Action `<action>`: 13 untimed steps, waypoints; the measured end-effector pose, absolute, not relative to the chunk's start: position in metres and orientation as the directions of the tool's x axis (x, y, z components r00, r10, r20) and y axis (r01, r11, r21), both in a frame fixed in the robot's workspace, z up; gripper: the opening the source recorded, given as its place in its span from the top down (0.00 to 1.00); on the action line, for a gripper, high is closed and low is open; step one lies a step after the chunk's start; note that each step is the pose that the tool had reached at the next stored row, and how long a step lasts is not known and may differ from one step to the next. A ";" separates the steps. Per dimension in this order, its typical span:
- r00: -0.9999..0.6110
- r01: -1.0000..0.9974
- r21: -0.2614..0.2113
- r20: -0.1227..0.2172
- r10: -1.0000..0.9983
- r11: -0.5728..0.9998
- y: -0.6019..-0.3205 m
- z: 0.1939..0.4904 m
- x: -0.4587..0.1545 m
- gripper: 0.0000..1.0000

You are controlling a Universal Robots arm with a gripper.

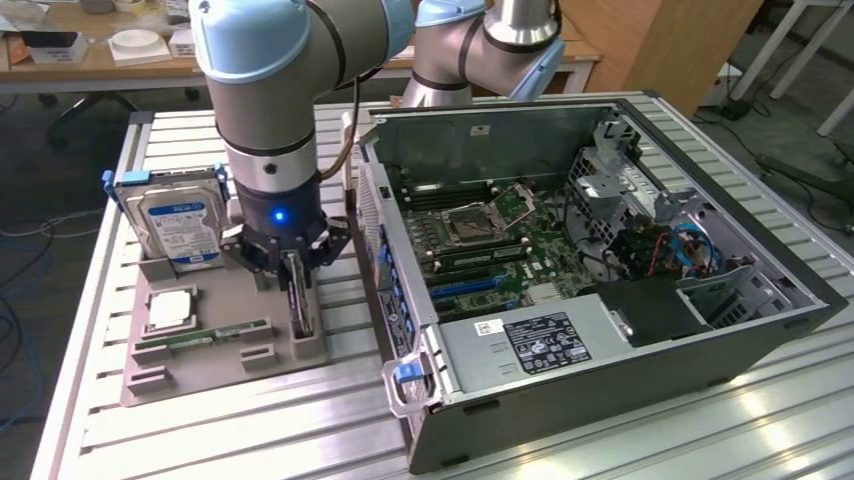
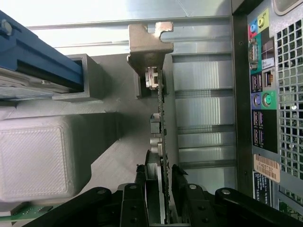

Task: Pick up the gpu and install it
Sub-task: 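Pick up the gpu and move the gpu toward the slot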

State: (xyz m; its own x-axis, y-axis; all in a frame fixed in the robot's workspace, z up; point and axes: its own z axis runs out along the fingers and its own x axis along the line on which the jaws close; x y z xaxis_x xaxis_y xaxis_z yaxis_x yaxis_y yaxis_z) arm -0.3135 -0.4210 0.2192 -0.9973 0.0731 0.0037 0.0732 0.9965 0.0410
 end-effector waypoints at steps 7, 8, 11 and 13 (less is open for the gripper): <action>-0.997 0.074 0.041 0.003 0.073 0.996 -0.421 0.219 -0.315 0.64; -0.997 0.073 0.041 0.002 0.073 0.996 -0.421 0.219 -0.316 0.64; -0.997 0.073 0.042 0.000 0.073 0.996 -0.421 0.219 -0.318 0.64; -0.997 0.073 0.042 0.000 0.073 0.996 -0.421 0.219 -0.318 0.64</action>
State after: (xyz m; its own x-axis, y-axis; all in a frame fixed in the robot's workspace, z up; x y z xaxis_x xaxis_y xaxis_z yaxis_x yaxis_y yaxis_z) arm -0.3182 -0.4210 0.2192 -0.9973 0.0730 0.0001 0.0730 0.9965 0.0418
